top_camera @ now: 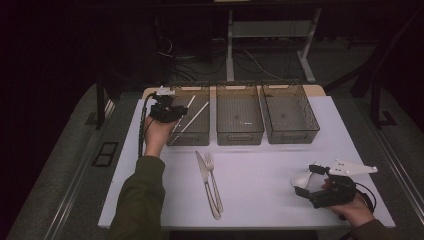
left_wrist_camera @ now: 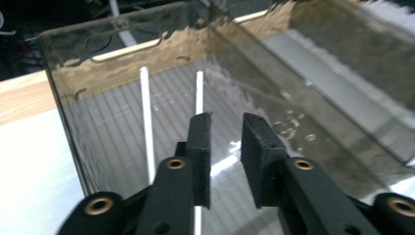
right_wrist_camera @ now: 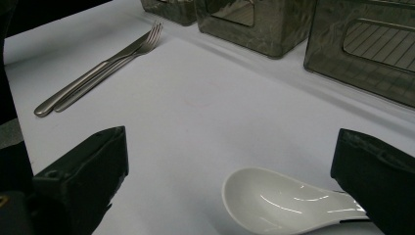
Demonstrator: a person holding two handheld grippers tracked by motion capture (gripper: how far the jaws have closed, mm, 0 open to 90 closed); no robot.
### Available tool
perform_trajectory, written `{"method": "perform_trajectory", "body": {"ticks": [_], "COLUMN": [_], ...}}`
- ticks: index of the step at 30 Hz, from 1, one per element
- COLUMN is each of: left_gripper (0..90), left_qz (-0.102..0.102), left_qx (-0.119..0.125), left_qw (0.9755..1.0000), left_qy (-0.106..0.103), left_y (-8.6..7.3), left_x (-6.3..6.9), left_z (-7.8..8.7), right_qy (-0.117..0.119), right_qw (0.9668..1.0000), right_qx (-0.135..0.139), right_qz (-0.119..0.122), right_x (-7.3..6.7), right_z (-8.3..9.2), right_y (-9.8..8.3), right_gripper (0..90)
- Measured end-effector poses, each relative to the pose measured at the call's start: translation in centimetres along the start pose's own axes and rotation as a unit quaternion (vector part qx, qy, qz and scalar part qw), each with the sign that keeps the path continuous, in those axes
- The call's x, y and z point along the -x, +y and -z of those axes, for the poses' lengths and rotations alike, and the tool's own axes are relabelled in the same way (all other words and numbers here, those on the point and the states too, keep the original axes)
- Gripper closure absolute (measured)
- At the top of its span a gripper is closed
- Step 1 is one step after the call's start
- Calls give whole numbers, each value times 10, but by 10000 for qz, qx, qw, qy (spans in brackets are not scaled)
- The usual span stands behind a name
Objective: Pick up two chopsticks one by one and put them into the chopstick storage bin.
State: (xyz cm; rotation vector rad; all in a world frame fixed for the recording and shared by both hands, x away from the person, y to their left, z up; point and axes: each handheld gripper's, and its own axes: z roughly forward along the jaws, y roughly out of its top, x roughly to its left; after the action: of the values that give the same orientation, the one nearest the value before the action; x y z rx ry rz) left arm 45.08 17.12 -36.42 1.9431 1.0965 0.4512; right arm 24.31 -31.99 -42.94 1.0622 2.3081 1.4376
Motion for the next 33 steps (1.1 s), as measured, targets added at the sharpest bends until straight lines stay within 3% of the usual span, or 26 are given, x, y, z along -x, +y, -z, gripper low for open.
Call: {"method": "perform_trajectory", "body": {"ticks": [5,8,18,21,33], "left_gripper": [587,519,364,343,281], "left_qz": [-17,-149,-479,-617,-781], "left_qx": [220,275,499,464,556], "left_qw": [9993,9981,9922,9910,9874], "left_qy": [-314,-528,-1039,-1095,-1258], "left_y": [1,-1,-21,-29,-60], "left_x": [8,17,45,54,74], "left_z": [14,21,39,43,58], "right_qy": [-6,-3,-13,-22,-11], "right_qw": [10000,10000,10000,10000,10000], "right_qx": [1,-8,-22,-26,-10], "right_qz": [-3,1,-19,-25,-9], "right_x": [0,0,0,0,-1], "right_z": [0,0,-1,-1,1], "right_y": [0,0,0,0,0], "right_gripper": [8,8,7,7,8]}}
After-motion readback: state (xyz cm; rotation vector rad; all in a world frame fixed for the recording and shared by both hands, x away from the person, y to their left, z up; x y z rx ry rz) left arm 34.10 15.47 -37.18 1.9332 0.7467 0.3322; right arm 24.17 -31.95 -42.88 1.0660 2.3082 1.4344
